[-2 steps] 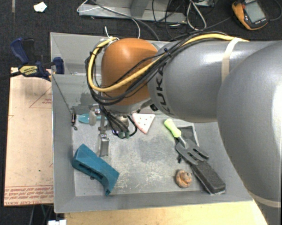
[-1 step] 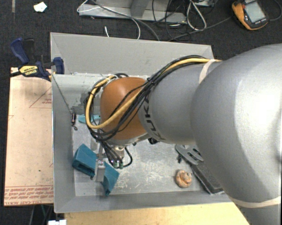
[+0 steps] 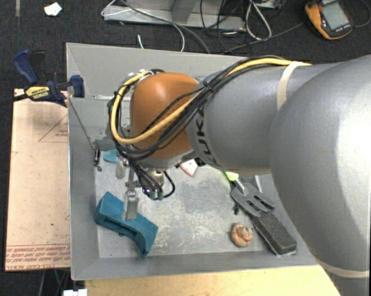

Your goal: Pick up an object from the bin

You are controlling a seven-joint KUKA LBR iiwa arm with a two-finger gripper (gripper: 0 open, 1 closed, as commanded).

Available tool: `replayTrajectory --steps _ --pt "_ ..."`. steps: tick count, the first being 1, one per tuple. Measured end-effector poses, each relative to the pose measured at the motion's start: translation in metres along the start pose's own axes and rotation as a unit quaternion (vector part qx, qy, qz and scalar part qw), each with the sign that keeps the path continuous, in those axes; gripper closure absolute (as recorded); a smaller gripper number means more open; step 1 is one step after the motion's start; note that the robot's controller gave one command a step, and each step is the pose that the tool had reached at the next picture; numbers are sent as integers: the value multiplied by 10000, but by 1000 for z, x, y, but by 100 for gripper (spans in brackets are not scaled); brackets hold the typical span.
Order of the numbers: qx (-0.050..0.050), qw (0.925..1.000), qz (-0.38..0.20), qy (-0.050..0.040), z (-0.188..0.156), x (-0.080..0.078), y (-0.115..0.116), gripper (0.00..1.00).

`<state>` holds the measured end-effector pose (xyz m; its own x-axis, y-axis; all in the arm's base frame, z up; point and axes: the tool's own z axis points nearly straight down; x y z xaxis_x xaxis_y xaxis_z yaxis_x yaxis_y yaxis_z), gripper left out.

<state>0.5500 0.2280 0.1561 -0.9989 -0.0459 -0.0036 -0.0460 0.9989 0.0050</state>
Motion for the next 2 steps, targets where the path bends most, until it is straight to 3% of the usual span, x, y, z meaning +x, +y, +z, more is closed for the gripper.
replayTrajectory --steps 1,2 --pt "-4 9996 285 -7 24 22 -9 0" --pt "-5 9985 552 -6 -11 14 -35 0"
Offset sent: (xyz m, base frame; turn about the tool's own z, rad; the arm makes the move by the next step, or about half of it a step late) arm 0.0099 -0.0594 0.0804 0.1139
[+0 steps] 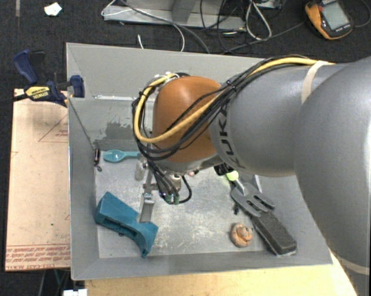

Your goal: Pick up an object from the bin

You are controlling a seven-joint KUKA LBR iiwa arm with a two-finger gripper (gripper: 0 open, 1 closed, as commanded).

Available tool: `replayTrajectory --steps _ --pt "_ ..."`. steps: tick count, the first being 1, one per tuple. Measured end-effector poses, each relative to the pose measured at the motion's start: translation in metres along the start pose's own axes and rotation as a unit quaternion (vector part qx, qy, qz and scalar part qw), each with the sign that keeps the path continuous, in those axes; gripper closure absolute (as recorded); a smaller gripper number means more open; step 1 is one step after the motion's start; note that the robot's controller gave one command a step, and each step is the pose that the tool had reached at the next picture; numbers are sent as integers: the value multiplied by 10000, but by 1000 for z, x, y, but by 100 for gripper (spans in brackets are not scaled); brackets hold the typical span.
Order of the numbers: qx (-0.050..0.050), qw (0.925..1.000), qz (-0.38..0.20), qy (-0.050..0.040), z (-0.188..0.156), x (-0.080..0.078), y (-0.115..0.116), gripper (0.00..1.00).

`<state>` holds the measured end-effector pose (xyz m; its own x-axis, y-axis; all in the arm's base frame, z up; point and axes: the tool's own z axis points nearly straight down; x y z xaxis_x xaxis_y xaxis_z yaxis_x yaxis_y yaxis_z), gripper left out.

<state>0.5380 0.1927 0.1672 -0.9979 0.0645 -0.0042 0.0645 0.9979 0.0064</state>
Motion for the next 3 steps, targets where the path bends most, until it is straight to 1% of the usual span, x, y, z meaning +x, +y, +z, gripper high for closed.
replayTrajectory --steps 1,2,3 --pt "-2 9993 361 17 51 26 8 0" --pt "-23 9984 565 -71 79 26 -16 0" --pt "11 9998 220 24 95 49 -1 100"
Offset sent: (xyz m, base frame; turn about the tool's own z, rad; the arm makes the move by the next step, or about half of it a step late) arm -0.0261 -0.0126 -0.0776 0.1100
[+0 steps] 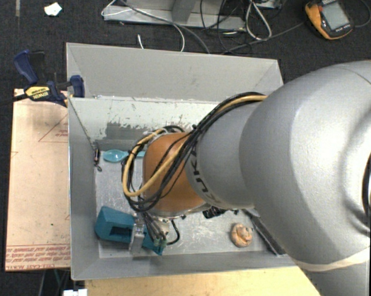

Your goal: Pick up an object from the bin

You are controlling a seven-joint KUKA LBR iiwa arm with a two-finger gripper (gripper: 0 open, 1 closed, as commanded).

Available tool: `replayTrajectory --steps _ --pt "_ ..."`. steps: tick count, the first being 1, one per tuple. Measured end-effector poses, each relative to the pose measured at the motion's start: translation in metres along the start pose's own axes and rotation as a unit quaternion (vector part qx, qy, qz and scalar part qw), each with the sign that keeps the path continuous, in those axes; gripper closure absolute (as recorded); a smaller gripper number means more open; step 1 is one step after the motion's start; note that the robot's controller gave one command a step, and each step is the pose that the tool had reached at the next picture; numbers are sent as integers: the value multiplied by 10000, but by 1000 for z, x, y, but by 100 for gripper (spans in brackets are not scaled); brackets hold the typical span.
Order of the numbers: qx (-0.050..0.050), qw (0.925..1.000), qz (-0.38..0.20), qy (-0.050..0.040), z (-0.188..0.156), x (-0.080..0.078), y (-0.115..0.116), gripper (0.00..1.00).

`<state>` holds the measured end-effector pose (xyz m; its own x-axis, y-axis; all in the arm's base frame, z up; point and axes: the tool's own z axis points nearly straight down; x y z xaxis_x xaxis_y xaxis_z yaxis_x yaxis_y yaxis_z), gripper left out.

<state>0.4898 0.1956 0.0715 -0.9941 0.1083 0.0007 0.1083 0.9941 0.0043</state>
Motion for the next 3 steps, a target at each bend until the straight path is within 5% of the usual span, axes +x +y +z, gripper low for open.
replayTrajectory --steps 1,2,3 --pt "-1 10000 0 0 0 0 0 100" --pt "10 10000 12 22 -100 4 0 100" --pt "10 10000 14 23 -100 4 0 100"
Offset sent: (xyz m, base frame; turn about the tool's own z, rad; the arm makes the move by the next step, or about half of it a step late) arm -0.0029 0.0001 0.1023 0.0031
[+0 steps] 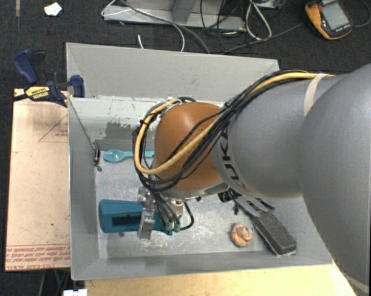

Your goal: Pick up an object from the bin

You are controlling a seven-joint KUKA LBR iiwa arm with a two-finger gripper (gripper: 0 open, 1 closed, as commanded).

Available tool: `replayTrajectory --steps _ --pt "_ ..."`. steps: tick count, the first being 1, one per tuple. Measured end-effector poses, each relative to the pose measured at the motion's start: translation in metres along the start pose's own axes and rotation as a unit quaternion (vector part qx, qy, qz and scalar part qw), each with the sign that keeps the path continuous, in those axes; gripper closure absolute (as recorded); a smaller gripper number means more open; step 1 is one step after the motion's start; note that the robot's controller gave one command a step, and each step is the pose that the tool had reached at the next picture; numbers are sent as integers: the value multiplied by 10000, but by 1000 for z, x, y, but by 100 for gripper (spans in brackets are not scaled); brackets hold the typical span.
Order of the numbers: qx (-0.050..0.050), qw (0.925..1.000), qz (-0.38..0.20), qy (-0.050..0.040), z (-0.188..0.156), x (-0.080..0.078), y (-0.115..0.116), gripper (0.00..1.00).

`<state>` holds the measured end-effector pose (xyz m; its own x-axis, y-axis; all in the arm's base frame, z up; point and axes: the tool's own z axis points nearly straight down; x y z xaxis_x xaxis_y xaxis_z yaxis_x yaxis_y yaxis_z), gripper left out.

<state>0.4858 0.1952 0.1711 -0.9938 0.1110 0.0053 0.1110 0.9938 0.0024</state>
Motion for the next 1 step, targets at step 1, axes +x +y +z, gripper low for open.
replayTrajectory --steps 1 --pt "15 10000 -45 28 -64 2 -3 100"
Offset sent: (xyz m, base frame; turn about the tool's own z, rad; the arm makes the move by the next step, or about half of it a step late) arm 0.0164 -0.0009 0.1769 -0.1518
